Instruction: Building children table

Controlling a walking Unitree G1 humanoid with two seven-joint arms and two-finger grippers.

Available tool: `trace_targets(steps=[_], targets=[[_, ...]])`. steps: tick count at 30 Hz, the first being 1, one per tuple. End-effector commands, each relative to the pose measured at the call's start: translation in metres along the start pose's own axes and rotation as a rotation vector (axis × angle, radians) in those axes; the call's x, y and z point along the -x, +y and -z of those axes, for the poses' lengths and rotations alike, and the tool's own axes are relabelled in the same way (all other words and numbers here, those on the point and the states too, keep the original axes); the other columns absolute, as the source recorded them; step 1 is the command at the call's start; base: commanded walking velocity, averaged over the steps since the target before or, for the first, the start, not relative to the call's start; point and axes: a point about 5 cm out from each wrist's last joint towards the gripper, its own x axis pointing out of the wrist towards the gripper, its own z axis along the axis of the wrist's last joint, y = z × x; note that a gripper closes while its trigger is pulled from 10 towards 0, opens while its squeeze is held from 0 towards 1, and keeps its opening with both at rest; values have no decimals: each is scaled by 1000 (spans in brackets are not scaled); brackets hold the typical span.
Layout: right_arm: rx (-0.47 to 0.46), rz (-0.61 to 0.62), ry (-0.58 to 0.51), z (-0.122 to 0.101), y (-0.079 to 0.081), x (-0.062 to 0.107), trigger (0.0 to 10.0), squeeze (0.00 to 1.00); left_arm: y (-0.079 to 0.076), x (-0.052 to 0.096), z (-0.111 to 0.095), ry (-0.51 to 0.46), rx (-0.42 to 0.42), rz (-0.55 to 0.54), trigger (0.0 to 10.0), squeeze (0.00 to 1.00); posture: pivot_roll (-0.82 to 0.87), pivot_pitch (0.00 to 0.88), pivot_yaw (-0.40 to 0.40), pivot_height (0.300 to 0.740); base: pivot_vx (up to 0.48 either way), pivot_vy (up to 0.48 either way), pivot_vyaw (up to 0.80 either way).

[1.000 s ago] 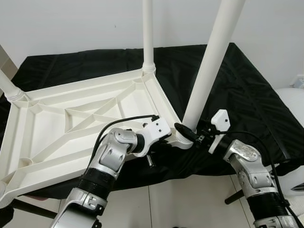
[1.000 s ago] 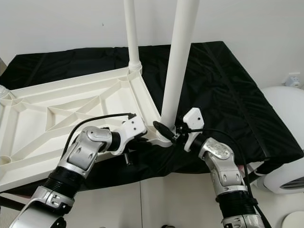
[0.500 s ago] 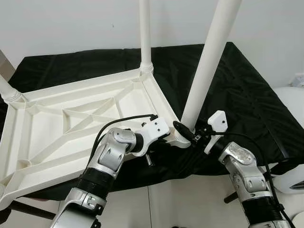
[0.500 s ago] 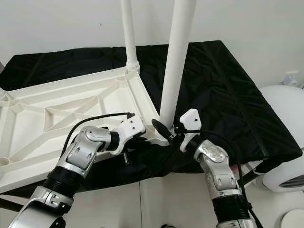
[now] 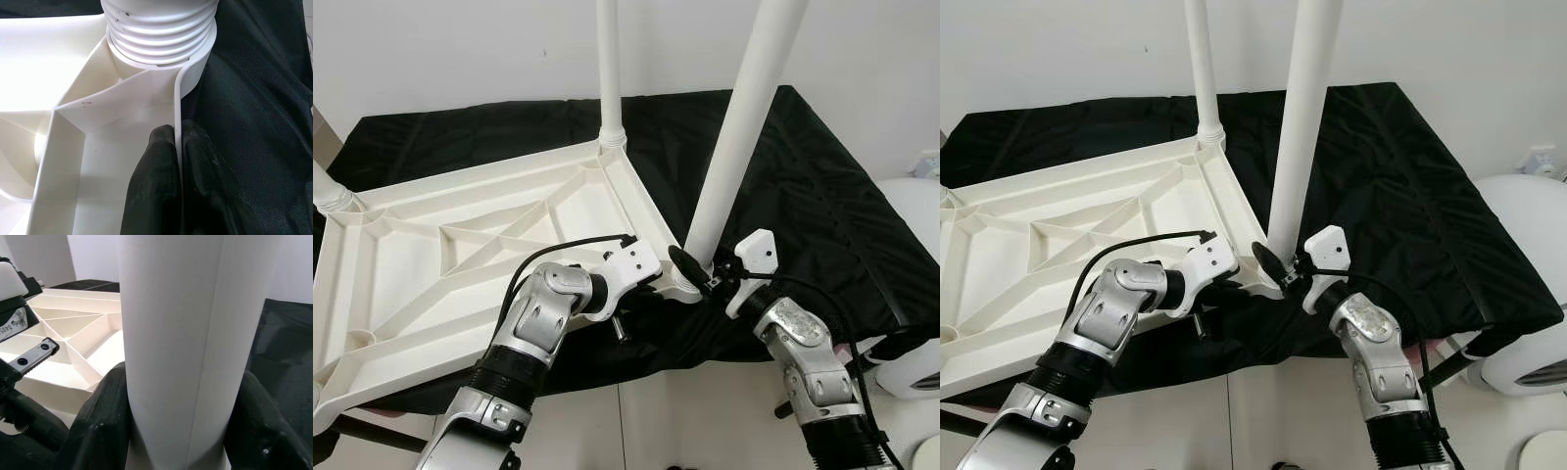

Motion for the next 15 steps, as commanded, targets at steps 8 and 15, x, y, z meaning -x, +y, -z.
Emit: trace_targets(steps=[8, 15], targets=[[-34, 46, 55, 12, 14, -1, 10000, 0, 8, -1, 2, -12, 19, -185, 10000, 0, -138, 141, 82, 740, 0, 0, 0], [-22, 82, 43, 9, 16, -3, 10000, 0, 9, 0, 2, -11, 19, -187, 10000, 0, -138, 144, 85, 740, 0, 0, 0]])
